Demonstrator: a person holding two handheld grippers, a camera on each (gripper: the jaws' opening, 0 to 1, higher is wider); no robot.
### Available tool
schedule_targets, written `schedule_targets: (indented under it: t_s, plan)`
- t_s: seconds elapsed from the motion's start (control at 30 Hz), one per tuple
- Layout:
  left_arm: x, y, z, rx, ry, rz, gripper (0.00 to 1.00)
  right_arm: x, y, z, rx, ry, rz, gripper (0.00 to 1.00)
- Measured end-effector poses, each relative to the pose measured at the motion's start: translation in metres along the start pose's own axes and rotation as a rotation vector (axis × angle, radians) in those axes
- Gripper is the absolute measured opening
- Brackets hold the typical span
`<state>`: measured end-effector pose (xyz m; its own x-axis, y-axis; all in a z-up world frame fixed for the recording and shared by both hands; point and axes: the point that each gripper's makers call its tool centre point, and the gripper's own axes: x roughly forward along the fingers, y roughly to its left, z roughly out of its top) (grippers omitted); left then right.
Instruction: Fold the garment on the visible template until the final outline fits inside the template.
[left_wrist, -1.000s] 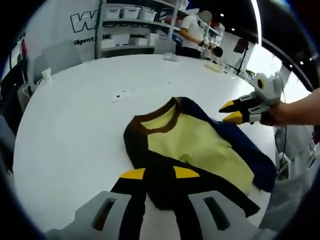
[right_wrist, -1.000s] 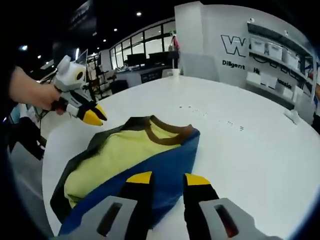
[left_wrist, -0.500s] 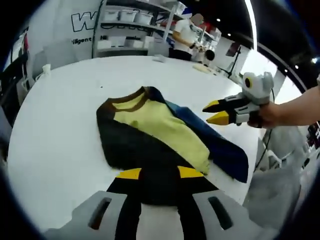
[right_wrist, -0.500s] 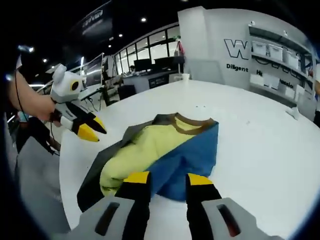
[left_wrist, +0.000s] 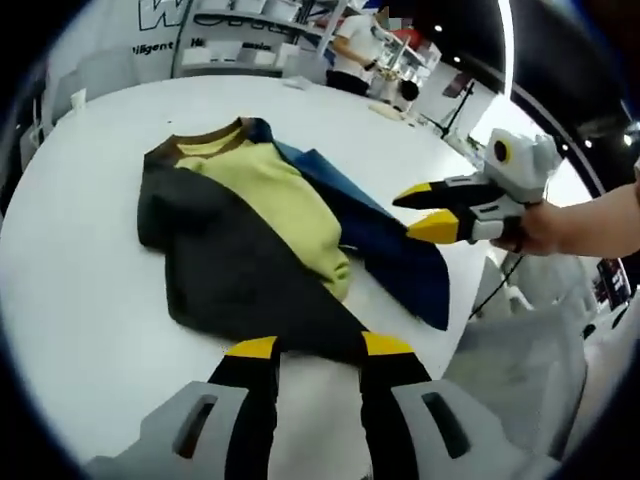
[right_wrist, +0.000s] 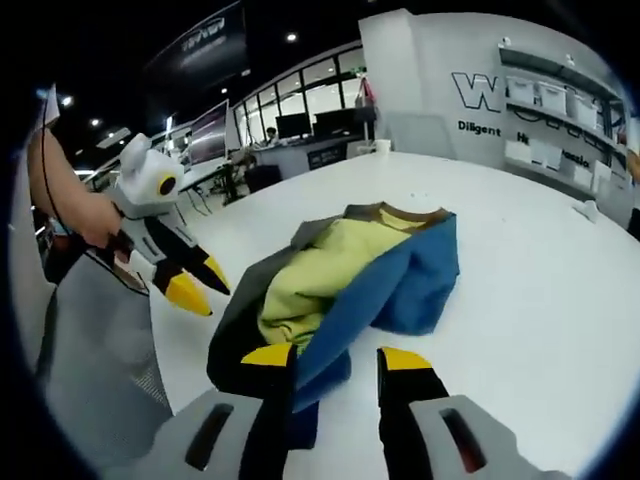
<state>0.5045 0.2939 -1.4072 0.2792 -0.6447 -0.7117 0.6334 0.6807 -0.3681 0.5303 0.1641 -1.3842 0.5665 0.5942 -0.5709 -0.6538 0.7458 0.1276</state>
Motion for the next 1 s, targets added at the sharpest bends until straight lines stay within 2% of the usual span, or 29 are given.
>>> schedule_targets:
  t_s: [0.17,0.33,0.67,0.77,1.0]
  plan:
    - [0.011,-0.004,-0.019,-0.061,0.039,-0.011,0.29,-0.006,0.011,-0.015,0.01,0.022,0.011,0.28]
    - [0.022,-0.008,-0.025,-0.098,0.048,-0.021,0.29,-0.007,0.019,-0.023,0.01,0.041,0.017,0.29]
    - [0.028,-0.017,-0.008,-0.128,0.009,-0.034,0.27,-0.004,0.024,-0.032,0.003,0.068,0.023,0.29]
    - [0.027,-0.024,-0.002,-0.165,-0.006,-0.058,0.28,-0.003,0.026,-0.033,0.011,0.072,0.024,0.28]
    - [0.017,-0.042,0.009,-0.19,-0.043,-0.085,0.32,0.001,0.025,-0.039,0.019,0.091,0.026,0.27]
